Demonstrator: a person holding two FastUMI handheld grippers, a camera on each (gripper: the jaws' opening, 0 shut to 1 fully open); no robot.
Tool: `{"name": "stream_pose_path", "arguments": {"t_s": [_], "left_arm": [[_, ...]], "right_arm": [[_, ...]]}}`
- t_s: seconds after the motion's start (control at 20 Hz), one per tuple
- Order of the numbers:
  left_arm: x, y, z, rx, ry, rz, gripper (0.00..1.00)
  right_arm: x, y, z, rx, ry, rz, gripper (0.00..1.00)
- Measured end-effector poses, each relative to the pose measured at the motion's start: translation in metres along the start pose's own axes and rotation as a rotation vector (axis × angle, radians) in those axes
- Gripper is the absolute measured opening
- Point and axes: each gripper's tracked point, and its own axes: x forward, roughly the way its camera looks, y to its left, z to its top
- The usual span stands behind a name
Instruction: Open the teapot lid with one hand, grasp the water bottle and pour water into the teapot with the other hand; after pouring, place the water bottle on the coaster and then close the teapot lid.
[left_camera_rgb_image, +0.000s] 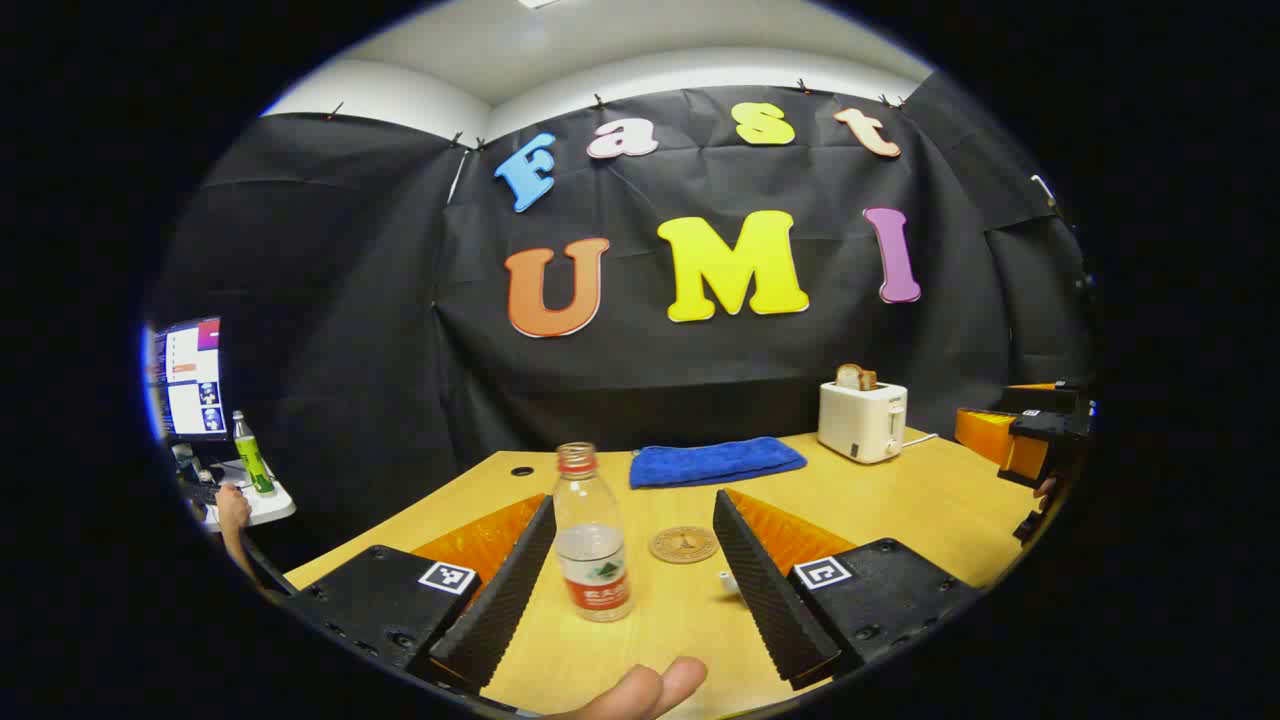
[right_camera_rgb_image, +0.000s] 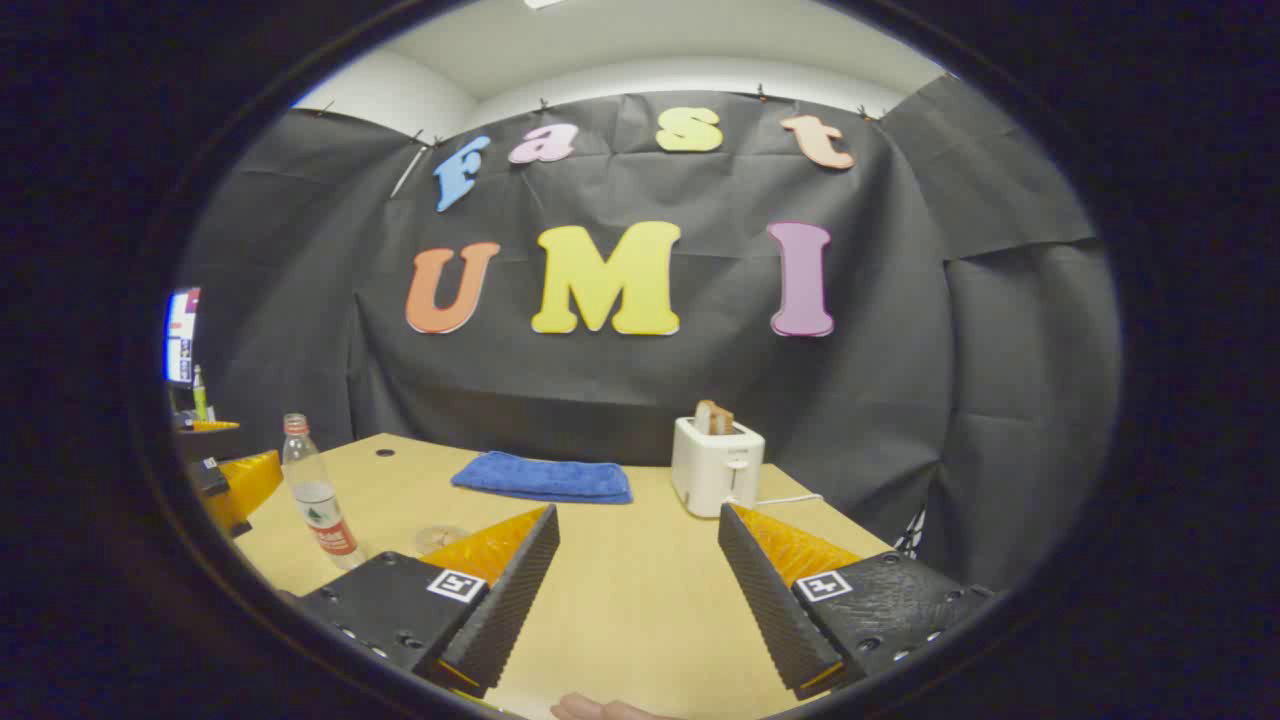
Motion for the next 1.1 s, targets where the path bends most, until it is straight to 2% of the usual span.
{"name": "stream_pose_path", "arguments": {"t_s": [0.15, 0.25, 0.35, 0.55, 0.6, 0.7, 0.75, 0.8, 1.1], "left_arm": [[0.002, 0.036, -0.002, 0.011, -0.004, 0.044, 0.99], [0.005, 0.043, 0.001, -0.025, -0.019, 0.039, 0.99], [0.005, 0.04, -0.003, -0.053, -0.003, 0.015, 0.99], [0.008, 0.044, -0.009, -0.037, 0.013, 0.023, 0.99], [0.01, 0.042, -0.013, -0.034, 0.024, 0.021, 0.99], [0.011, 0.039, -0.016, -0.031, 0.034, 0.016, 0.99], [0.012, 0.039, -0.018, -0.031, 0.038, 0.015, 0.99], [0.012, 0.038, -0.019, -0.031, 0.039, 0.011, 0.99], [0.017, 0.036, -0.027, -0.035, 0.054, -0.004, 0.99]], "right_arm": [[-0.006, 0.023, -0.006, -0.064, -0.021, 0.035, 0.95], [-0.01, 0.028, -0.006, -0.082, -0.029, 0.045, 0.95], [-0.013, 0.027, -0.003, -0.08, -0.039, 0.037, 0.98], [-0.008, 0.034, -0.011, -0.058, -0.024, 0.057, 0.98], [-0.006, 0.036, -0.014, -0.056, -0.014, 0.064, 0.95], [-0.002, 0.038, -0.019, -0.051, -0.005, 0.067, 0.98], [0.0, 0.039, -0.02, -0.053, -0.007, 0.067, 0.95], [0.001, 0.04, -0.021, -0.055, -0.008, 0.07, 0.97], [0.022, 0.076, -0.034, 0.007, -0.061, 0.121, 0.95]]}}
